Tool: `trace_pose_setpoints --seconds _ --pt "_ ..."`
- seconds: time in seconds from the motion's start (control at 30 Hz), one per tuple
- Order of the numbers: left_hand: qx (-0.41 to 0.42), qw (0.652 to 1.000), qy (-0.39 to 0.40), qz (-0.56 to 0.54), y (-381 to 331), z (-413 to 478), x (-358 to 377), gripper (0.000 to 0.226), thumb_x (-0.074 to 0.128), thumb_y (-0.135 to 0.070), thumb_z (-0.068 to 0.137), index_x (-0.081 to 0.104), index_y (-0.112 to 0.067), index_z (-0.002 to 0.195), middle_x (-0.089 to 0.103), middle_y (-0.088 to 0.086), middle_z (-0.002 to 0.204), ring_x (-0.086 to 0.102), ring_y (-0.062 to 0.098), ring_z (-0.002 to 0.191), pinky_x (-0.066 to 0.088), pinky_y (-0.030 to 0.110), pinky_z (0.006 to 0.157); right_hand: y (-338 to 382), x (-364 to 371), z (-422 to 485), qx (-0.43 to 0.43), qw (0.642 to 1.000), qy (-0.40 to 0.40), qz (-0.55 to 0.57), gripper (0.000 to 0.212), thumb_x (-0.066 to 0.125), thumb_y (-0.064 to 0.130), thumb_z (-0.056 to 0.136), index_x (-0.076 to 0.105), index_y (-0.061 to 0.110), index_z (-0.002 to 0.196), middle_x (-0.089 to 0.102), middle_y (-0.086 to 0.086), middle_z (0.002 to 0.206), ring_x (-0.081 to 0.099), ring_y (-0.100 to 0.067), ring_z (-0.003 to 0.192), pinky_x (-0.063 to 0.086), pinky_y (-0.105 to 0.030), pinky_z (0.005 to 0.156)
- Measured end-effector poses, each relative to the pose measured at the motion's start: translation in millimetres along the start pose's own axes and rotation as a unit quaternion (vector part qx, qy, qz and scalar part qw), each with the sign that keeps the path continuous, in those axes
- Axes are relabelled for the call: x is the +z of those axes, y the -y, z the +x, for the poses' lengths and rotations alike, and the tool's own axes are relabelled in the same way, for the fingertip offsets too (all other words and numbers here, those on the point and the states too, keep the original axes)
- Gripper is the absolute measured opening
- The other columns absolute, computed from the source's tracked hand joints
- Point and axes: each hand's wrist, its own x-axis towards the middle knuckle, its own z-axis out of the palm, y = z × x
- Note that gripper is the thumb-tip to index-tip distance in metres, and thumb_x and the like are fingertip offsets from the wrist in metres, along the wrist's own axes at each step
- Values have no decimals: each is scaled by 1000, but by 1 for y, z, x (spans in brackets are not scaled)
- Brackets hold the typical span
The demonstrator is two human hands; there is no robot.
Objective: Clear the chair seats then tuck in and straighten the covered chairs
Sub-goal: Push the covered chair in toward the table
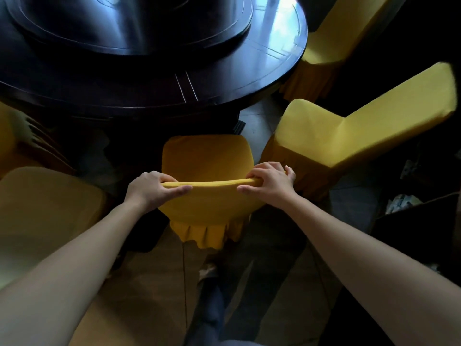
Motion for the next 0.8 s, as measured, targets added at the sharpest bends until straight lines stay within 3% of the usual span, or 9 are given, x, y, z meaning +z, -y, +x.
trace_pose_setpoints --seconds 0.23,0.4,0.57,0.8 --pt "-14 999 41 -7 0 64 -18 97 33 -97 41 71 -27 95 66 -11 81 62 4 70 46 20 53 -2 -17 60 3 999 38 -20 50 46 75 77 61 40 109 48 12 133 22 -17 137 4 -56 112" --pt "-23 998 50 19 -1 114 -34 85 43 -92 56 72 -25 100 67 -10 85 61 5 73 45 19 53 3 -30 108 20 998 54 -6 50 48 73 78 61 39 112 48 12 135 22 -18 138 4 -57 112" --pt "-8 999 50 12 -3 120 -38 89 33 -95 46 71 -31 96 68 -13 85 61 3 71 50 22 55 -1 -36 114 22 999 40 1 50 49 74 76 62 40 111 50 13 132 25 -17 136 6 -54 112" --pt "-9 999 41 19 3 114 -30 82 40 -92 57 71 -28 99 67 -12 86 61 3 72 51 21 55 3 -34 107 26 999 32 2 54 49 76 75 62 39 113 51 13 130 27 -18 133 9 -51 112"
